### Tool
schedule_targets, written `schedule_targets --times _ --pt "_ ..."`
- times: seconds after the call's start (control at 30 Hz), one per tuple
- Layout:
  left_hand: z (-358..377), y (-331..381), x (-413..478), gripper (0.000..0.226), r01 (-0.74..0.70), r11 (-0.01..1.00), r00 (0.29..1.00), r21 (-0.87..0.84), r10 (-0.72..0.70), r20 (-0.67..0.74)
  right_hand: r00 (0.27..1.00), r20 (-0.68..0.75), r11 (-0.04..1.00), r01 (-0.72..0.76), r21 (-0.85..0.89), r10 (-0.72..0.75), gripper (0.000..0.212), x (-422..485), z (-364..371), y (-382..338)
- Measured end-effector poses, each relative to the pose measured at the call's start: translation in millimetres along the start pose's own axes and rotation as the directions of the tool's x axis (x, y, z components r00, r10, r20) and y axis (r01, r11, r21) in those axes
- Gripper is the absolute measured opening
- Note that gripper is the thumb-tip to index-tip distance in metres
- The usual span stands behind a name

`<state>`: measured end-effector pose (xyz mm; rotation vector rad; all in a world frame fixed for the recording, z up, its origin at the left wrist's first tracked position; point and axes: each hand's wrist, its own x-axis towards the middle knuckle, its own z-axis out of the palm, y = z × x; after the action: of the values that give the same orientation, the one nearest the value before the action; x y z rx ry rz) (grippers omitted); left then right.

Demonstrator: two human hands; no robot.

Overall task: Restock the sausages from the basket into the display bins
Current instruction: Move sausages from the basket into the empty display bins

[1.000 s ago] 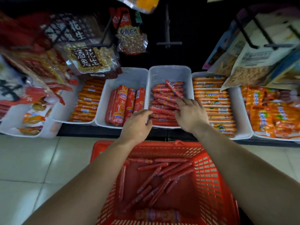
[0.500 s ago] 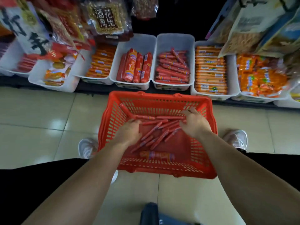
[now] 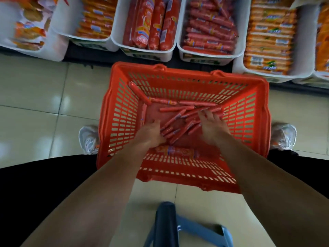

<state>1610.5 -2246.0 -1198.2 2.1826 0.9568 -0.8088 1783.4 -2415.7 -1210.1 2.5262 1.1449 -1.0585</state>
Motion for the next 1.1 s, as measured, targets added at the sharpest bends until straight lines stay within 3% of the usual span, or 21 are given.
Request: schedule_targets --times 0.23,0.4,0.53,0.67,0.83,0.97,1.1 --pt "41.8 17.2 40.7 0.111 -0.031 0.999 0.999 -0.009 0.031 0.006 0.994 -0.019 0.961 0.097 -0.257 -0.106 0.094 45.1 26.9 21.8" --pt "63.6 29.3 54.3 0.117 -0.017 0.997 0.994 0.077 0.025 -0.102 0.941 -0.317 0.970 0.046 -0.240 -0.123 0.088 54.1 40.9 27.7" --pt "61.1 28.5 58.5 0.104 -0.026 0.994 0.993 0.110 0.038 -0.111 0.960 -0.261 0.967 0.031 -0.254 -0.099 0.108 65.9 28.1 23.7" --pt "56.6 21.3 55.0 0.083 -0.037 0.991 0.997 0.125 0.044 -0.058 0.986 -0.130 0.960 0.061 -0.272 -0.100 0.112 72.3 15.6 25.6" --pt "53.9 8.8 52.7 0.076 0.003 0.983 1.000 0.184 0.002 -0.024 0.996 -0.034 0.989 0.077 -0.126 -0.082 0.102 57.9 33.4 20.6" --pt "48.0 3.8 55.7 0.078 -0.027 0.980 1.000 0.198 0.025 0.013 0.998 0.021 0.995 -0.067 0.076 0.066 0.090 40.8 48.5 9.0" --pt "39.0 -3.6 54.3 0.073 -0.012 0.991 1.000 0.136 0.012 0.004 0.995 -0.001 0.988 -0.100 0.121 0.101 0.071 35.1 52.0 4.5"
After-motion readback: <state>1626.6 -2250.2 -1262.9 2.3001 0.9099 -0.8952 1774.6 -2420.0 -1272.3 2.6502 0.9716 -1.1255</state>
